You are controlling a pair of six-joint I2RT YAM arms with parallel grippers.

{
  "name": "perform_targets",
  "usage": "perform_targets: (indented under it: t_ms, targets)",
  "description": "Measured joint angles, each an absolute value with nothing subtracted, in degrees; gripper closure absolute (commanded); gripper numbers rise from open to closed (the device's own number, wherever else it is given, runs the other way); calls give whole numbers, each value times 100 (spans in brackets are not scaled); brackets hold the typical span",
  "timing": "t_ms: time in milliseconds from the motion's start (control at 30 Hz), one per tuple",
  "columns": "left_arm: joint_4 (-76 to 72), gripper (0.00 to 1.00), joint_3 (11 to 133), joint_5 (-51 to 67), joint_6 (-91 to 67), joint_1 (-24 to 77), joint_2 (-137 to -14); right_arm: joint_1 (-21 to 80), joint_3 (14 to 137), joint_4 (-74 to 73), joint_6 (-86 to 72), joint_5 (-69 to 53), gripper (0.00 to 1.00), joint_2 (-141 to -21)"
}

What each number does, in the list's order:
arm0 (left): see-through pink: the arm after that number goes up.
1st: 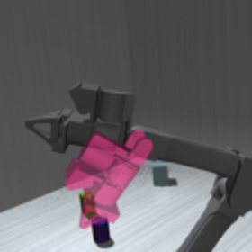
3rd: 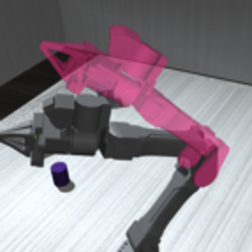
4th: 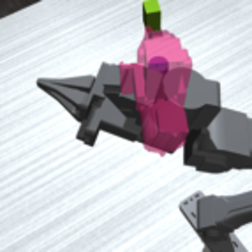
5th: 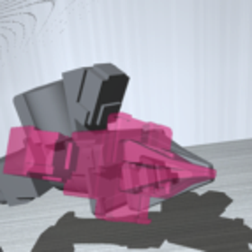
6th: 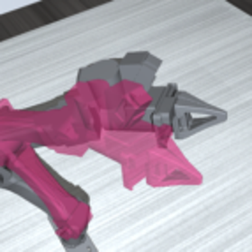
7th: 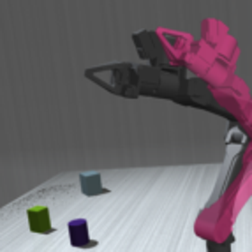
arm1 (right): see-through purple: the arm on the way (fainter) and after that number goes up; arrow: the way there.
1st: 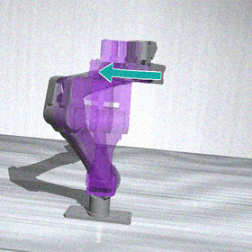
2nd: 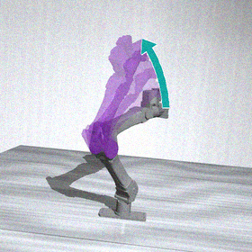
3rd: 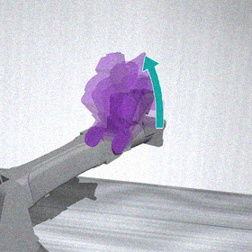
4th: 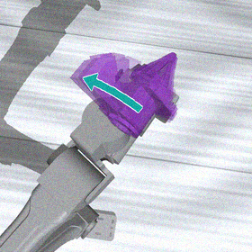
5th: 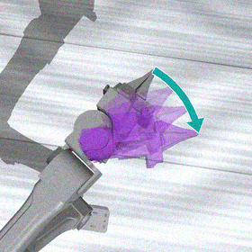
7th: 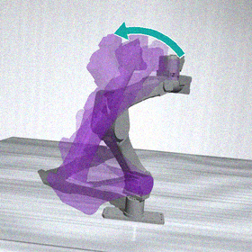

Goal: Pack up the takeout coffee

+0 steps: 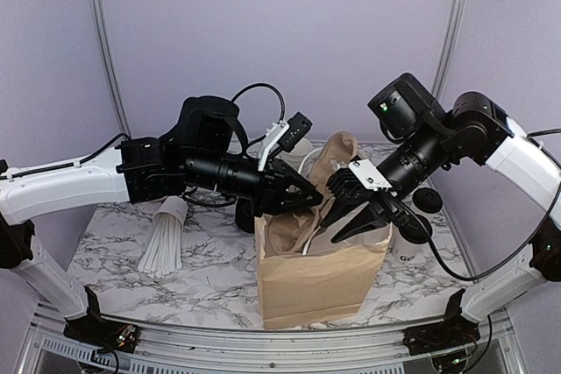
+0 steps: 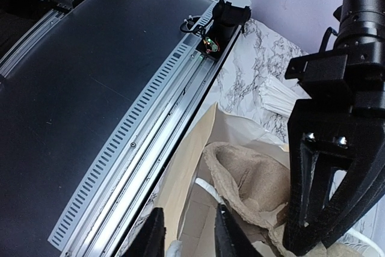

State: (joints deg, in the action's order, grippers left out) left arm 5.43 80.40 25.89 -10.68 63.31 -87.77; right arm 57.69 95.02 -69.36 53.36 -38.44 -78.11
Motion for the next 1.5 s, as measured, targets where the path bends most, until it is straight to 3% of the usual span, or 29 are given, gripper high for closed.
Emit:
perform_targets:
  t_ms: [133,300,500,700,1033,1500]
  targets:
    - [1096,85,8221,2453,-843,6361,-8777,5719,9666,-7061,5271,-3870,44,-7832]
    - [1669,85,8278,2263,-646,6436,-8820,5057,10156,-7118,5319,-4340,35,-7754]
    - [2283,85,8488,1981,-338,6646,-9096,3531,10269,-7026,5433,-5083,35,-7481]
    - [2596,85,8726,1831,-209,6681,-9203,2849,9561,-6879,5463,-5533,35,-7437]
    - [3015,84,8895,1636,-84,6744,-9529,2477,8473,-6556,5325,-5498,35,-7317]
    - [3726,84,9454,1321,191,6895,-9950,2414,8068,-6110,5022,-5356,35,-7059]
